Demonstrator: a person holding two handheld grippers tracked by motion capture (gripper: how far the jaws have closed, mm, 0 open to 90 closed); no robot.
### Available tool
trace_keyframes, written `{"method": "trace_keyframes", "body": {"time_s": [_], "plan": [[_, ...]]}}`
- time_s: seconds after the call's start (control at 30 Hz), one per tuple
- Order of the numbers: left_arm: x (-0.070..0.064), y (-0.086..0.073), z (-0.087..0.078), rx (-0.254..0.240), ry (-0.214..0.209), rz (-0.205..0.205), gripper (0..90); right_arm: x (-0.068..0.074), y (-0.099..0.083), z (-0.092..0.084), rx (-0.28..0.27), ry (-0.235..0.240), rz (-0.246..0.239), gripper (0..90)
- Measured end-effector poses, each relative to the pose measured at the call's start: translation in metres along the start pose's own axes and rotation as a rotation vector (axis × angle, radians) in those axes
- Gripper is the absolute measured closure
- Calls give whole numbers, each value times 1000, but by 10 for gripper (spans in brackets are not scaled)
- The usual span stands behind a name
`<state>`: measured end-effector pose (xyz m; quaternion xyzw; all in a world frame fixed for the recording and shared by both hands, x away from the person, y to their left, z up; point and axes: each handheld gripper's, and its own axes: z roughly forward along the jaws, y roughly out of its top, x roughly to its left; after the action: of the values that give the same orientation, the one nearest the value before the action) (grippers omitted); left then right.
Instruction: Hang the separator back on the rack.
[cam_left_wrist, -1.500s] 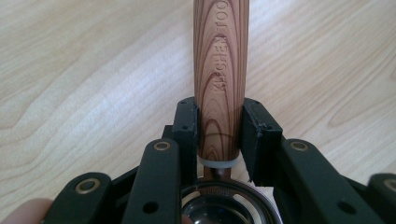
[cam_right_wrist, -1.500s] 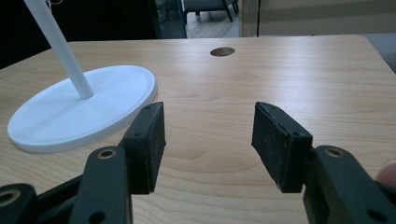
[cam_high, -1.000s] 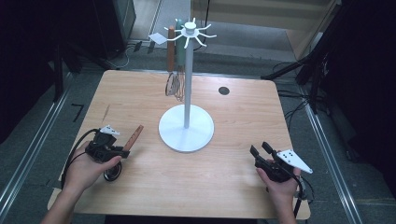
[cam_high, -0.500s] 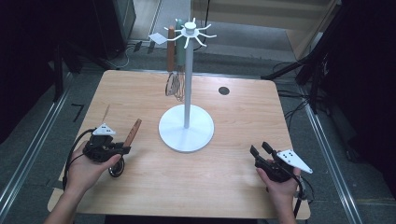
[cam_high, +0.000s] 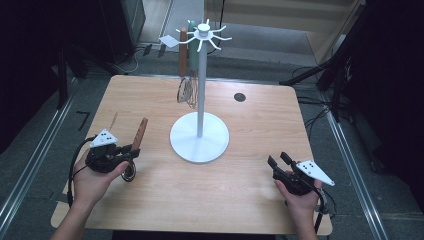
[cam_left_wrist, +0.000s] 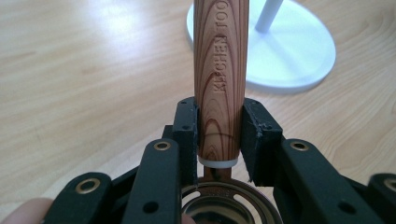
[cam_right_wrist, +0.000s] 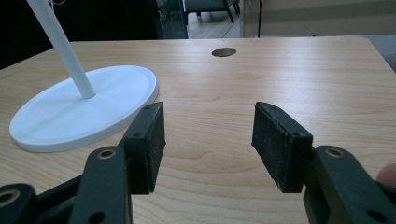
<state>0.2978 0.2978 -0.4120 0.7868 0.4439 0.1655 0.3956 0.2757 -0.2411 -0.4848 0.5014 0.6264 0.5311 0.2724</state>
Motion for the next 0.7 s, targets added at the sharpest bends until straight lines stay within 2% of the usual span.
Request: {"method": "trace_keyframes", "body": {"time_s": [0.4,0.53,0.7], "plan": [[-9,6,-7,-156,19,4,704,0,0,0,-1,0,-3,455],[-11,9,-8,-186,13,2,704,0,0,0,-10,-2,-8,486],[-17,13,-8,-229,9,7,704,0,0,0,-14,3,-7,478]]}}
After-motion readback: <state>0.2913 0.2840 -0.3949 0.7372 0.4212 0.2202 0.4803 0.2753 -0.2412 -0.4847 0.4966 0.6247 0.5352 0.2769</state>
